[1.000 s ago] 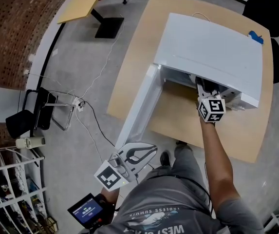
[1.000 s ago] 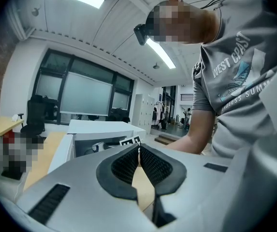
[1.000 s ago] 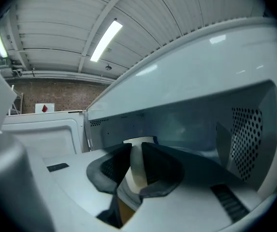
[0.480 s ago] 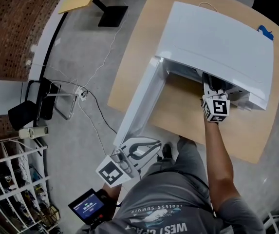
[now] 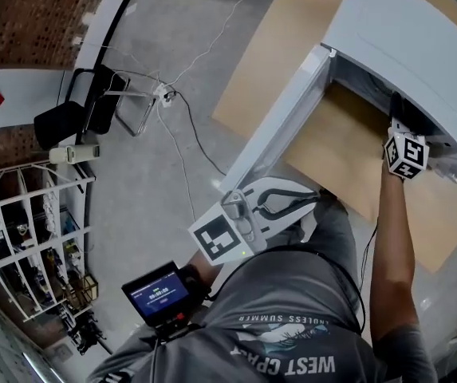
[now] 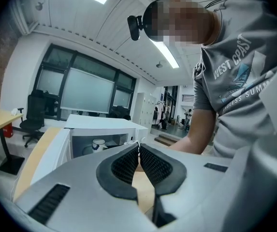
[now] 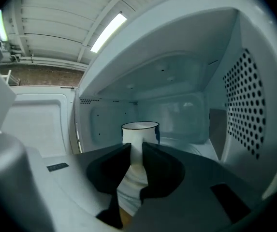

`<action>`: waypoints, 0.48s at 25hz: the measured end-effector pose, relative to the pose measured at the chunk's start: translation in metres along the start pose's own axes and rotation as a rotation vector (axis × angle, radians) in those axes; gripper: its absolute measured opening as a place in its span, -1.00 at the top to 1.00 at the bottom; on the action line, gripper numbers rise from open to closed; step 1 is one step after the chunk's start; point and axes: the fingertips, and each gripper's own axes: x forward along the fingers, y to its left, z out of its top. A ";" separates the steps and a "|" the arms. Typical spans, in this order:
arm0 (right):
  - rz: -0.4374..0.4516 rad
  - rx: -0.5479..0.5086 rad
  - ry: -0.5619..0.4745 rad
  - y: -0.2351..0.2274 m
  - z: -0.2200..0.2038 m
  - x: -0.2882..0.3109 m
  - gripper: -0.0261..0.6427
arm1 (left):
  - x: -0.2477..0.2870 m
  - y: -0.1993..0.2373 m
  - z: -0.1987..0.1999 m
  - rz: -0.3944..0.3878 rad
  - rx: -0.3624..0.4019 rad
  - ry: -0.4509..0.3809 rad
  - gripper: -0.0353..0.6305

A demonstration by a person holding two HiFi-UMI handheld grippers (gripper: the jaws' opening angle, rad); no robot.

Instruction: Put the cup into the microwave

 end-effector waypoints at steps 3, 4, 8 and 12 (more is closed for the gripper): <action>-0.002 -0.018 0.008 -0.007 0.003 0.013 0.70 | 0.001 0.003 0.003 0.007 -0.022 -0.015 0.81; -0.003 -0.024 0.008 -0.008 0.005 0.016 0.70 | -0.001 0.003 0.003 0.009 -0.030 -0.011 0.81; -0.002 -0.039 0.005 -0.004 0.005 0.018 0.70 | -0.012 0.000 -0.001 0.016 -0.042 -0.005 0.81; -0.001 -0.031 0.028 -0.003 -0.005 0.013 0.70 | -0.020 -0.007 -0.007 0.002 -0.033 -0.009 0.81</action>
